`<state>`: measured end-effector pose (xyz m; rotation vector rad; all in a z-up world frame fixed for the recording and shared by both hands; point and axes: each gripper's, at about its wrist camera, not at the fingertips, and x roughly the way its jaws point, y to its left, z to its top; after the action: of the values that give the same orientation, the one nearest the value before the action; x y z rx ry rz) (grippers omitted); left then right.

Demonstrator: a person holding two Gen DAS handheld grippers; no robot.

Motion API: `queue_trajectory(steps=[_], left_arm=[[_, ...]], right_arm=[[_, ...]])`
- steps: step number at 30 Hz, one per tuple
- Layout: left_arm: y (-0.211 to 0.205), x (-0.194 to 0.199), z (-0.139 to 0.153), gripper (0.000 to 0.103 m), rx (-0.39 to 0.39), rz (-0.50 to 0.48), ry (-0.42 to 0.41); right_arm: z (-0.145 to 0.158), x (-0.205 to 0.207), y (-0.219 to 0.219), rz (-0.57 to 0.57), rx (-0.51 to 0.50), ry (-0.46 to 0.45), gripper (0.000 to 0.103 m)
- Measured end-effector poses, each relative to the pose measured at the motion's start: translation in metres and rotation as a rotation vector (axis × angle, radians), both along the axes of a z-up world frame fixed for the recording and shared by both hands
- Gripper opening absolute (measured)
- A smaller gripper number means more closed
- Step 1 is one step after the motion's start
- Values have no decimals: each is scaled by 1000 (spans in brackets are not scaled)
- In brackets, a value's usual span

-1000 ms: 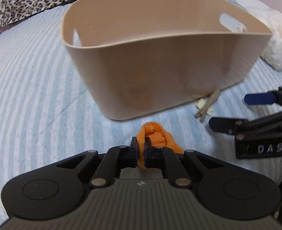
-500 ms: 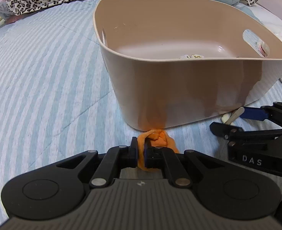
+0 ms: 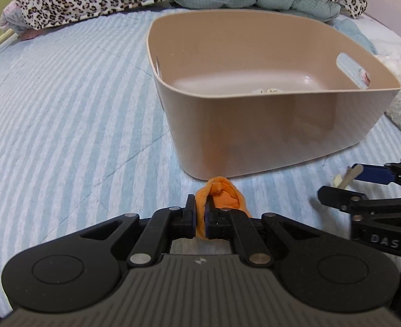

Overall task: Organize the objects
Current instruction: 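Grasp the orange cloth with left tool while right tool grasps the hair clip, then lower orange cloth with left tool while right tool lowers hair clip, releasing into basket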

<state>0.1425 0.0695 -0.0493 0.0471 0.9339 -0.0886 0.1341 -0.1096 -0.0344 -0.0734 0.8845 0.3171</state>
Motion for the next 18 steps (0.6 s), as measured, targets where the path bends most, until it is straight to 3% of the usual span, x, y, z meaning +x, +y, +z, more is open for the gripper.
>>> queue_trajectory(steps=[10,18], left_arm=[[-11,-30,56,6,-17,-35,-134],[-28,-18,108,6,-2,-47,-272]], right_arm=[[55,-29,-27,2,76,-142,56],[95,-10,-48,-48,135,-256,56]])
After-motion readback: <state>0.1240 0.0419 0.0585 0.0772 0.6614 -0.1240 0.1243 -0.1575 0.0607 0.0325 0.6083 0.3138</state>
